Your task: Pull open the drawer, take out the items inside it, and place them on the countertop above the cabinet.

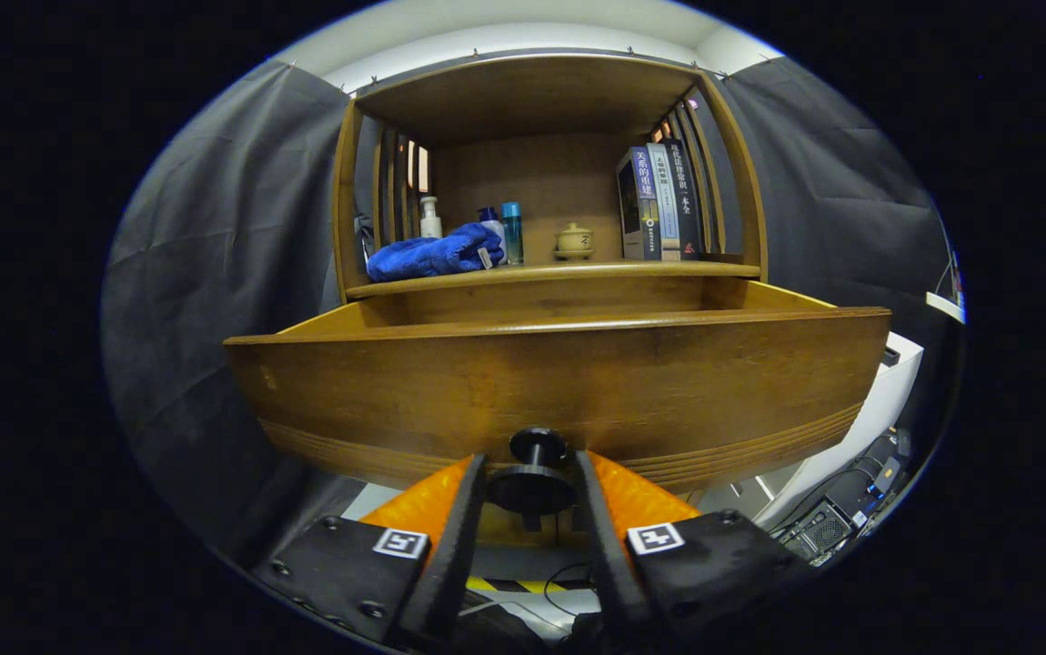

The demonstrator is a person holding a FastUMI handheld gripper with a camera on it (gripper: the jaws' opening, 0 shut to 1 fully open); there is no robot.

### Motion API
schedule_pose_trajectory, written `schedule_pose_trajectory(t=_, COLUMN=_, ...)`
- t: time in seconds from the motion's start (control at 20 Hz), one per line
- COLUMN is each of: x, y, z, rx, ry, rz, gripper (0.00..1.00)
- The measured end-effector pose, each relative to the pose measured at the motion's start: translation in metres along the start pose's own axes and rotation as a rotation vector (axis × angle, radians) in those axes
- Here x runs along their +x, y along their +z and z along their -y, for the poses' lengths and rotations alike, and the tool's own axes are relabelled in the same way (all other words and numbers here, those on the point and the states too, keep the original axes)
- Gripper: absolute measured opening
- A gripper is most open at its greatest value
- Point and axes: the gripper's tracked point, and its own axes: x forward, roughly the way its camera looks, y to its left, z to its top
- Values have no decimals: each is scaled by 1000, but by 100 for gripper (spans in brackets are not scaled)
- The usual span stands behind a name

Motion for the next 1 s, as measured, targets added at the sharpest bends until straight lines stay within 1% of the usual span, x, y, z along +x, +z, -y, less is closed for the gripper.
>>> schedule_pose_trajectory(t=0.1, x=-1, y=2, z=0, rx=-7, ry=-8, rz=9, gripper=100)
schedule_pose_trajectory(t=0.15, x=-1, y=3, z=0, rx=-11, ry=-11, rz=14, gripper=97)
schedule_pose_trajectory(t=0.3, x=-4, y=9, z=0, rx=-22, ry=-14, rz=31, gripper=98)
schedule_pose_trajectory(t=0.4, x=-10, y=22, z=1, rx=-14, ry=-9, rz=79, gripper=98)
schedule_pose_trajectory(t=0.5, x=-27, y=55, z=-2, rx=26, ry=7, rz=187, gripper=98)
schedule_pose_trajectory(t=0.6, x=-42, y=105, z=-2, rx=62, ry=19, rz=276, gripper=97)
schedule_pose_trajectory(t=0.7, x=-51, y=154, z=0, rx=83, ry=9, rz=297, gripper=97)
schedule_pose_trajectory(t=0.85, x=-38, y=237, z=-1, rx=15, ry=41, rz=380, gripper=97)
schedule_pose_trajectory(t=0.9, x=-30, y=254, z=-3, rx=-17, ry=39, rz=375, gripper=97)
schedule_pose_trajectory(t=1.0, x=-2, y=270, z=-15, rx=-54, ry=71, rz=302, gripper=96)
